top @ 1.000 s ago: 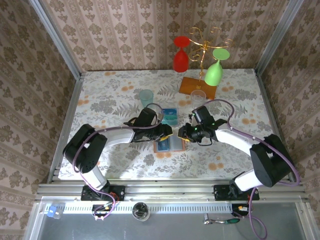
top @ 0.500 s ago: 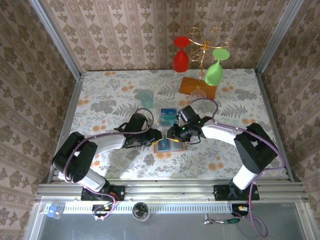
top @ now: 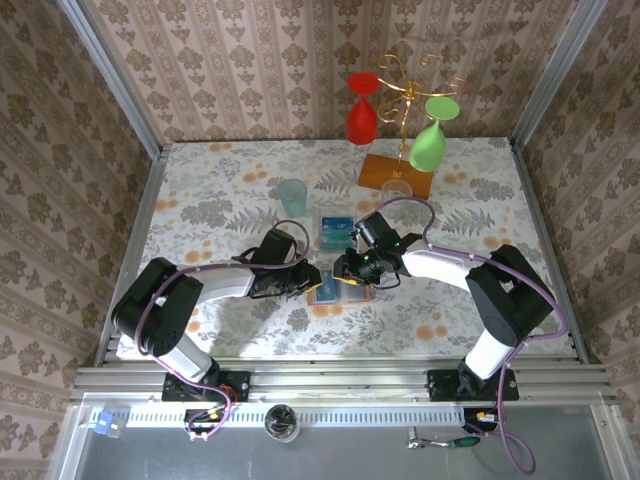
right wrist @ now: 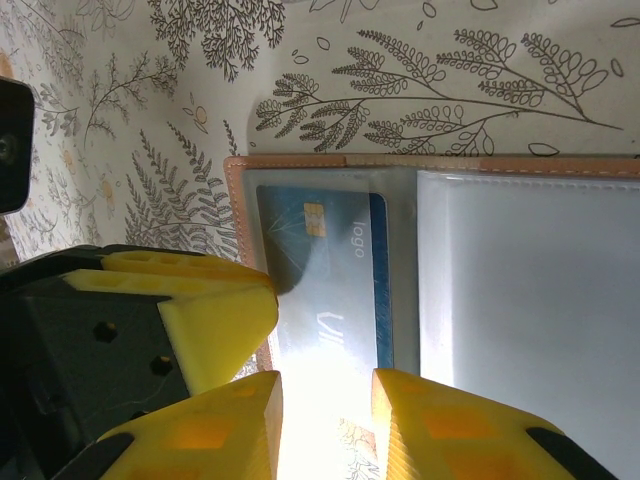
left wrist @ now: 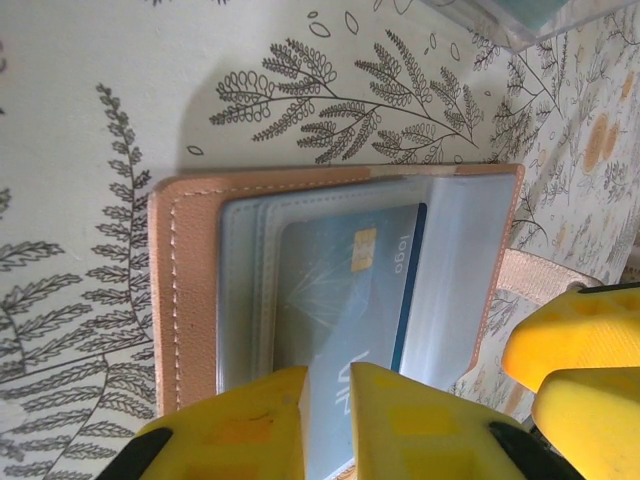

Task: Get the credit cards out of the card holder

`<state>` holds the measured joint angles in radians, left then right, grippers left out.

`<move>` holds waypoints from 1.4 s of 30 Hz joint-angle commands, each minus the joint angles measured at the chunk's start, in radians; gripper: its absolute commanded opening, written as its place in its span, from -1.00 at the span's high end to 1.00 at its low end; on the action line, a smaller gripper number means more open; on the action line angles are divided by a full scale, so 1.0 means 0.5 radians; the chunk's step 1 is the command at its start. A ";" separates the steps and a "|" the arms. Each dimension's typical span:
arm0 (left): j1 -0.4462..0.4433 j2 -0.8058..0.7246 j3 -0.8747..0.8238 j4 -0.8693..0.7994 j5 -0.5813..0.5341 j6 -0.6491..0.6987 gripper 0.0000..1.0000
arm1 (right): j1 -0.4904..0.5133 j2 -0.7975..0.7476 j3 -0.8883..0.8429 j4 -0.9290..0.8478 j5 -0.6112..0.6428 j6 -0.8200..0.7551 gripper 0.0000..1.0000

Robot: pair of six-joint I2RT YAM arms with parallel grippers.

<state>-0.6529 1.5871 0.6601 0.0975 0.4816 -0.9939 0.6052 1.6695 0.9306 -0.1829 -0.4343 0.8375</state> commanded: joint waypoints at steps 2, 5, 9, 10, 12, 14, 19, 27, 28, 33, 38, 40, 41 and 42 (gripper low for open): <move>0.015 0.018 -0.038 -0.024 -0.021 0.054 0.71 | 0.022 0.055 0.046 0.004 -0.033 0.011 0.41; 0.021 0.005 -0.047 -0.021 -0.024 0.052 0.74 | 0.034 0.084 0.058 0.014 -0.039 0.014 0.41; 0.027 -0.039 -0.068 0.020 -0.037 0.040 0.70 | 0.047 0.112 0.070 0.025 -0.040 0.018 0.41; 0.030 -0.048 -0.074 0.019 -0.041 0.039 0.70 | 0.047 0.120 0.070 0.032 -0.047 0.017 0.41; 0.036 -0.068 -0.075 0.005 -0.043 0.043 0.70 | 0.052 0.126 0.073 0.048 -0.053 0.011 0.41; 0.039 -0.078 -0.075 -0.002 -0.043 0.045 0.70 | 0.056 0.132 0.073 0.063 -0.058 0.005 0.41; 0.043 -0.097 -0.075 -0.019 -0.049 0.052 0.71 | 0.059 0.152 0.081 0.075 -0.067 0.000 0.43; 0.045 -0.118 -0.072 -0.049 -0.058 0.060 0.70 | 0.063 0.172 0.098 0.076 -0.071 -0.003 0.44; 0.045 -0.117 -0.067 -0.056 -0.059 0.064 0.71 | 0.063 0.171 0.096 0.078 -0.072 -0.003 0.44; 0.045 -0.102 -0.056 -0.085 -0.064 0.089 0.76 | 0.066 0.178 0.106 0.078 -0.073 -0.003 0.44; 0.045 -0.080 -0.062 -0.072 -0.055 0.086 0.79 | 0.066 0.192 0.119 0.082 -0.076 -0.011 0.44; 0.045 -0.075 -0.065 -0.059 -0.049 0.085 0.79 | 0.066 0.201 0.123 0.082 -0.076 -0.012 0.44; 0.045 -0.071 -0.065 -0.054 -0.044 0.087 0.79 | 0.066 0.207 0.123 0.081 -0.078 -0.012 0.45; 0.045 -0.069 -0.065 -0.051 -0.041 0.086 0.79 | 0.066 0.212 0.125 0.084 -0.082 -0.013 0.45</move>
<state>-0.6388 1.5509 0.6346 0.0818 0.4637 -0.9718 0.6331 1.7531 0.9661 -0.1535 -0.4549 0.8402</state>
